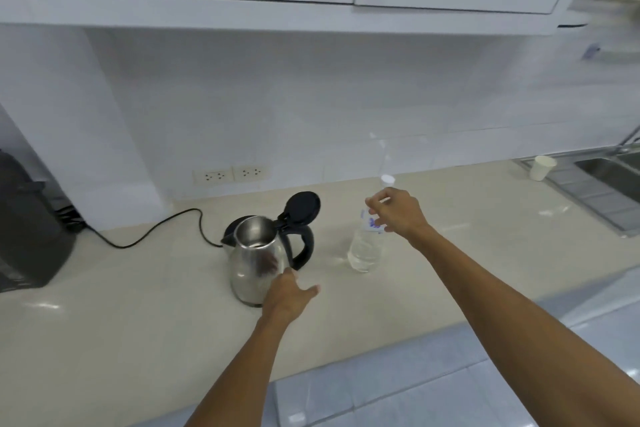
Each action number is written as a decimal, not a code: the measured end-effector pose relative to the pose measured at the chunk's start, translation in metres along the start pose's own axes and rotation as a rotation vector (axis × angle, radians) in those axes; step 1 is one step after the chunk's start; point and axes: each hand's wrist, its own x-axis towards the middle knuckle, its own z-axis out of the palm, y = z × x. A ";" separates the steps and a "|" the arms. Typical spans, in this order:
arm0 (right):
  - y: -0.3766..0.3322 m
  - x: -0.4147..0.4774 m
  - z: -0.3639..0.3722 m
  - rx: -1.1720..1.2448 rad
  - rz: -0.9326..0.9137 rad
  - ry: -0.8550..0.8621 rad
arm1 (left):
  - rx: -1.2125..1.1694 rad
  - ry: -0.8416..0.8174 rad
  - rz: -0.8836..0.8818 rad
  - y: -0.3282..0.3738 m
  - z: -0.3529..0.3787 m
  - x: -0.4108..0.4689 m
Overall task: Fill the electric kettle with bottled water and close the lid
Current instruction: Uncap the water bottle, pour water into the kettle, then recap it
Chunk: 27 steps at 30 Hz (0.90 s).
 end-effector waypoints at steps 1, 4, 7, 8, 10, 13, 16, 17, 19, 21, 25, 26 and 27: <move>0.001 0.005 -0.011 -0.026 -0.007 0.023 | 0.001 -0.017 0.025 0.013 0.010 0.005; 0.007 0.023 -0.039 -0.078 -0.007 0.114 | -0.017 -0.050 0.081 0.056 0.037 0.022; 0.012 0.045 -0.056 -0.284 -0.089 0.156 | -0.064 -0.054 0.129 0.099 0.060 0.045; 0.012 0.052 -0.058 -0.351 -0.130 0.134 | -0.089 -0.051 0.138 0.113 0.067 0.052; 0.012 0.067 -0.058 -0.436 -0.215 0.069 | -0.145 -0.025 0.143 0.139 0.085 0.064; 0.015 0.084 -0.051 -0.554 -0.349 0.004 | -0.201 0.124 0.086 0.163 0.113 0.079; 0.019 0.098 -0.046 -0.695 -0.518 -0.006 | -0.311 0.272 0.077 0.169 0.129 0.089; 0.020 0.102 -0.046 -0.715 -0.562 -0.026 | -0.356 0.305 0.099 0.169 0.132 0.090; 0.022 0.109 -0.049 -0.740 -0.645 -0.091 | -0.427 0.344 0.139 0.170 0.134 0.093; 0.024 0.114 -0.055 -0.761 -0.709 -0.137 | -0.453 0.345 0.185 0.172 0.131 0.096; 0.023 0.115 -0.070 -0.732 -0.752 -0.296 | -0.407 0.329 0.248 0.169 0.125 0.096; 0.021 0.115 -0.073 -0.718 -0.751 -0.366 | -0.404 0.340 0.254 0.167 0.124 0.093; 0.017 0.113 -0.076 -0.708 -0.742 -0.431 | -0.404 0.351 0.260 0.164 0.124 0.089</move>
